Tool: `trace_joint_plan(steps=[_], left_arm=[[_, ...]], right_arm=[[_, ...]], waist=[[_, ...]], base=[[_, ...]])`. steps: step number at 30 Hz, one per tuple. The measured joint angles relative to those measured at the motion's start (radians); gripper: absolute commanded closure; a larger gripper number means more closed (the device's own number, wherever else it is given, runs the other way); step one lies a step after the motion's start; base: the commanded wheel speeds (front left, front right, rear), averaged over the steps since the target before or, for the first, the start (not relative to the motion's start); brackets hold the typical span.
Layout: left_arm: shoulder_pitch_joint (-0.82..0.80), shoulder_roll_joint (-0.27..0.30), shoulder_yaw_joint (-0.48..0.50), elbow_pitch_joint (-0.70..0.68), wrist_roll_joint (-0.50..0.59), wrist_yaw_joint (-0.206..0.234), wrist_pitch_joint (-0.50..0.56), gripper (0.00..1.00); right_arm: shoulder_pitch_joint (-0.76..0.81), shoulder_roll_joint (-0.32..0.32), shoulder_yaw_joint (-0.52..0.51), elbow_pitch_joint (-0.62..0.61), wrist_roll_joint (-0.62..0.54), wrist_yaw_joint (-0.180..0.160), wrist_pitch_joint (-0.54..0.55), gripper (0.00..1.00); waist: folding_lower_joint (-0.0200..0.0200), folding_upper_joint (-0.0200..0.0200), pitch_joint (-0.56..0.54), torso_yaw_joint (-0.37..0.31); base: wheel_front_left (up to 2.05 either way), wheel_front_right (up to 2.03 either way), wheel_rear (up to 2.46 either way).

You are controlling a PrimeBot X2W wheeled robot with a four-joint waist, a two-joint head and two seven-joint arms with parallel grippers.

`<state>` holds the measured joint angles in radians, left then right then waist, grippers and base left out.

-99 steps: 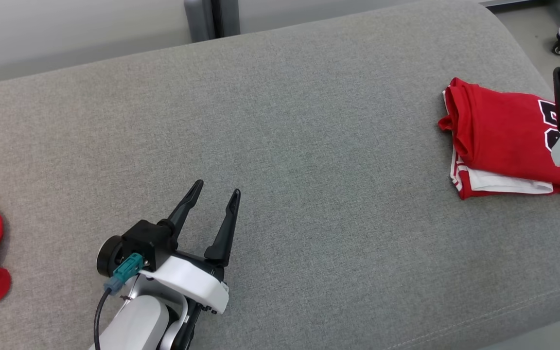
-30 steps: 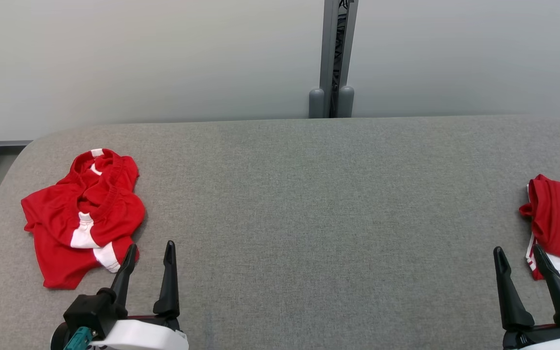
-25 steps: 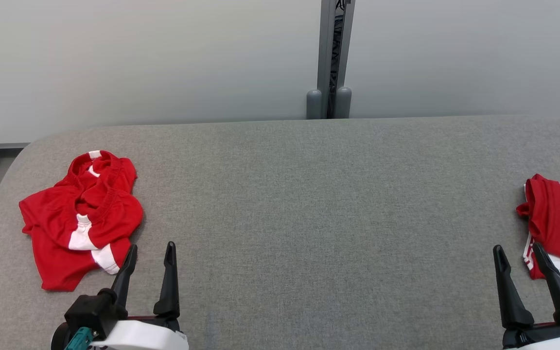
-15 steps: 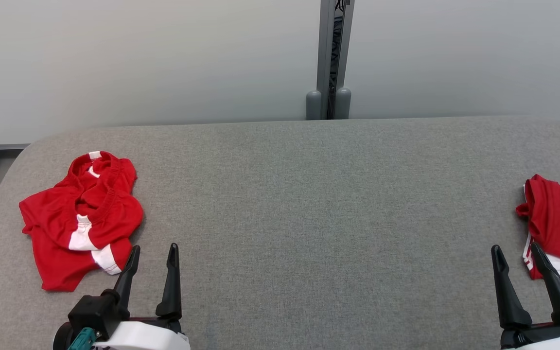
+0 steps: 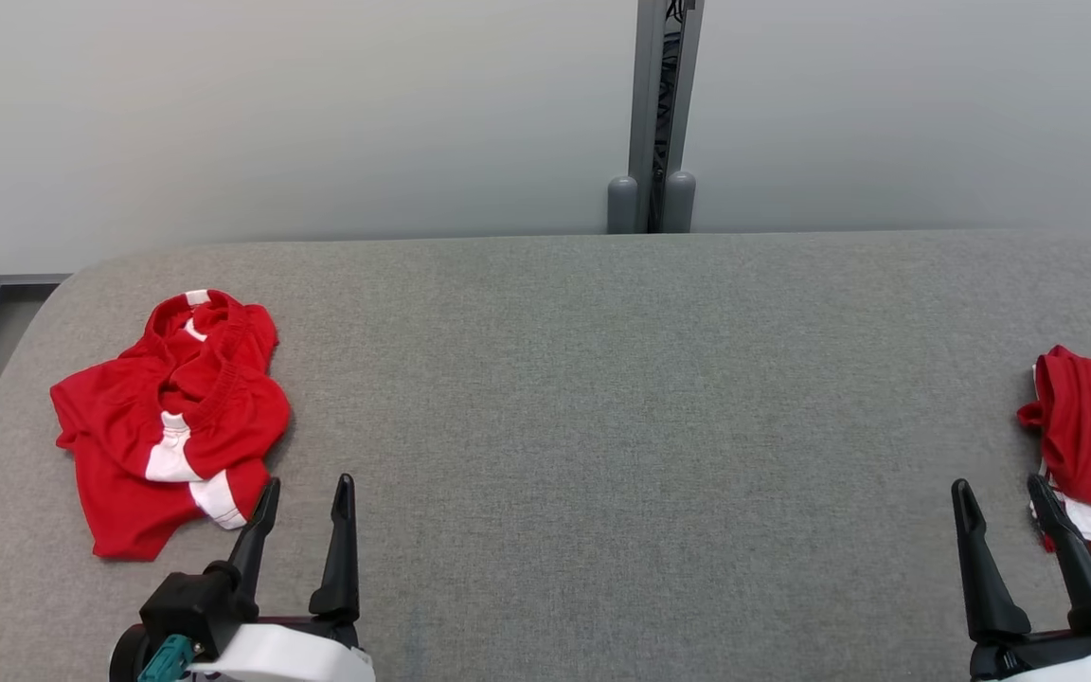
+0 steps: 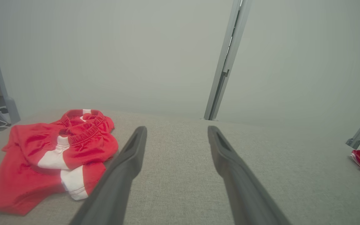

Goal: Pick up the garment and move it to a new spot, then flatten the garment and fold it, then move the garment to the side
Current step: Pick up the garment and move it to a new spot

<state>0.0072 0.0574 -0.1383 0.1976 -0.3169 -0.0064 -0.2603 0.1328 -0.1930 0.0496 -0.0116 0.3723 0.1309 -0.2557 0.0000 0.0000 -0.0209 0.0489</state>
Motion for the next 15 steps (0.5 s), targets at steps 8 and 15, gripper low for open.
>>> trace_joint_plan(steps=[8, 15], left_arm=[[-0.013, -0.002, 0.007, 0.005, 0.009, -0.001, 0.000, 0.00], [-0.015, -0.002, 0.017, 0.010, 0.010, -0.001, 0.000, 0.00]], right_arm=[[-0.001, 0.001, 0.014, 0.011, 0.007, 0.000, -0.001, 0.00], [-0.006, 0.006, 0.036, 0.021, 0.013, 0.000, -0.002, 0.00]], waist=[[0.0000, 0.0000, -0.001, 0.054], [0.0000, 0.0000, -0.002, 0.128]], base=[[0.00, 0.00, 0.00], [0.00, 0.00, 0.00]])
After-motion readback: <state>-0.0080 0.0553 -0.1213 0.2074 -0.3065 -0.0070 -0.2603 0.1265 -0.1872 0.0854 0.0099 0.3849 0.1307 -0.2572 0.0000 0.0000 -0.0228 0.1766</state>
